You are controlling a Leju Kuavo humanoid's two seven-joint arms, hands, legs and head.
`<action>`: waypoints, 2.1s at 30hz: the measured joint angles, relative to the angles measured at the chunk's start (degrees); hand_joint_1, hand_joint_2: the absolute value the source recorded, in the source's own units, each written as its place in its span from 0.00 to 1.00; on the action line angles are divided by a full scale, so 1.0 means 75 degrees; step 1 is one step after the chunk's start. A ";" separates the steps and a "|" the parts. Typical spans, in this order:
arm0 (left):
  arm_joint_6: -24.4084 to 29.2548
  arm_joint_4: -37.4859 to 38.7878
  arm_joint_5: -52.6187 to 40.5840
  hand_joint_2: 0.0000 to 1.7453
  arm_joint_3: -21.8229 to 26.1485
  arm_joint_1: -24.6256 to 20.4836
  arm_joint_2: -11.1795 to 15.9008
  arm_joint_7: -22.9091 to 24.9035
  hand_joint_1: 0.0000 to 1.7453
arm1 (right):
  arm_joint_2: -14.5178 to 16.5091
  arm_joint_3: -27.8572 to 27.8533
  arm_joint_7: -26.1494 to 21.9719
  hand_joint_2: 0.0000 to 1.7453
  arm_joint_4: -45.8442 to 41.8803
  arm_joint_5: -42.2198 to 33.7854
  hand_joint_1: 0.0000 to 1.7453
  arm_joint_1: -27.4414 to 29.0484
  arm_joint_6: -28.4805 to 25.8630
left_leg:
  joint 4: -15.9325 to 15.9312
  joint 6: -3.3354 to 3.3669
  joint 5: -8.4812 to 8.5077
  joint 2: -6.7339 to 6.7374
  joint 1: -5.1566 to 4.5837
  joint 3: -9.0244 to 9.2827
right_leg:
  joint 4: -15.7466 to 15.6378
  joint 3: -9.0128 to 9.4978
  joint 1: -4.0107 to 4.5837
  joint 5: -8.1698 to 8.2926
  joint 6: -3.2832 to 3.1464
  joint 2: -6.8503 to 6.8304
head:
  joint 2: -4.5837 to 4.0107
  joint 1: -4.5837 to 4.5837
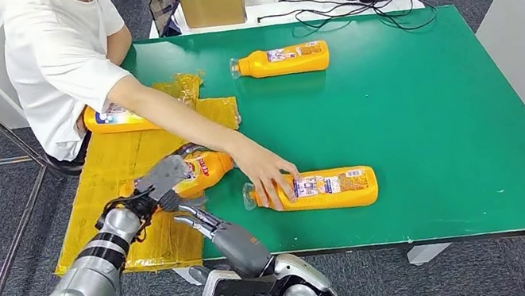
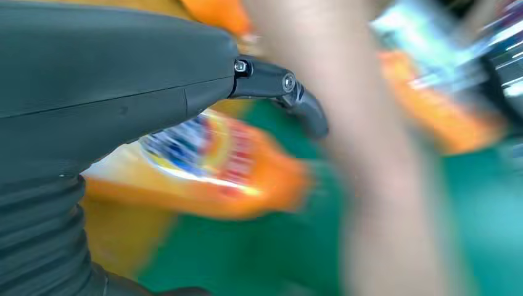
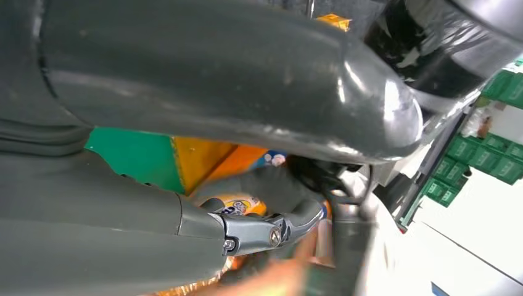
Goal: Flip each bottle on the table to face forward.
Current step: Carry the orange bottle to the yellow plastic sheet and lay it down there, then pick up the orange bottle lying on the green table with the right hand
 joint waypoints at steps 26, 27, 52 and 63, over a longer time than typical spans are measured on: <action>-0.0271 -0.6615 0.6415 1.00 0.1642 0.3104 -0.1167 0.0722 0.00 | -0.1021 -0.1000 0.2215 1.00 -0.0349 0.3658 0.00 0.0010 -0.3003 | 0.0001 0.0005 -0.0004 -0.0004 -0.0006 -0.0012 | -0.0007 -0.0009 -0.0005 0.0002 0.0004 -0.0002 | 0.0000 -0.0002; -0.0267 -0.6678 0.6419 1.00 0.1642 0.3181 -0.1172 0.0719 0.00 | -0.1108 -0.1149 0.2327 1.00 -0.0320 0.3880 0.00 -0.0048 -0.3097 | 0.0001 0.0006 -0.0004 -0.0004 -0.0007 -0.0012 | -0.0007 -0.0009 -0.0005 0.0002 0.0005 -0.0002 | 0.0000 -0.0001; -0.0153 -0.6515 0.6414 1.00 0.1414 0.3176 -0.1215 0.1142 0.00 | -0.1289 -0.2529 0.2395 1.00 0.2146 0.3981 0.00 -0.1468 -0.2971 | 0.0002 0.0007 0.0001 -0.0006 -0.0003 -0.0007 | -0.0005 -0.0006 0.0000 0.0005 0.0008 -0.0001 | 0.0000 -0.0003; -0.0271 -0.6466 0.6326 1.00 0.1376 0.3316 -0.1164 0.1149 0.00 | -0.1216 -0.2544 0.2888 1.00 0.2509 0.4053 0.00 -0.1757 -0.2393 | 0.0001 0.0007 0.0001 -0.0004 -0.0002 0.0013 | -0.0007 0.0015 -0.0001 0.0004 0.0006 -0.0001 | 0.0000 -0.0001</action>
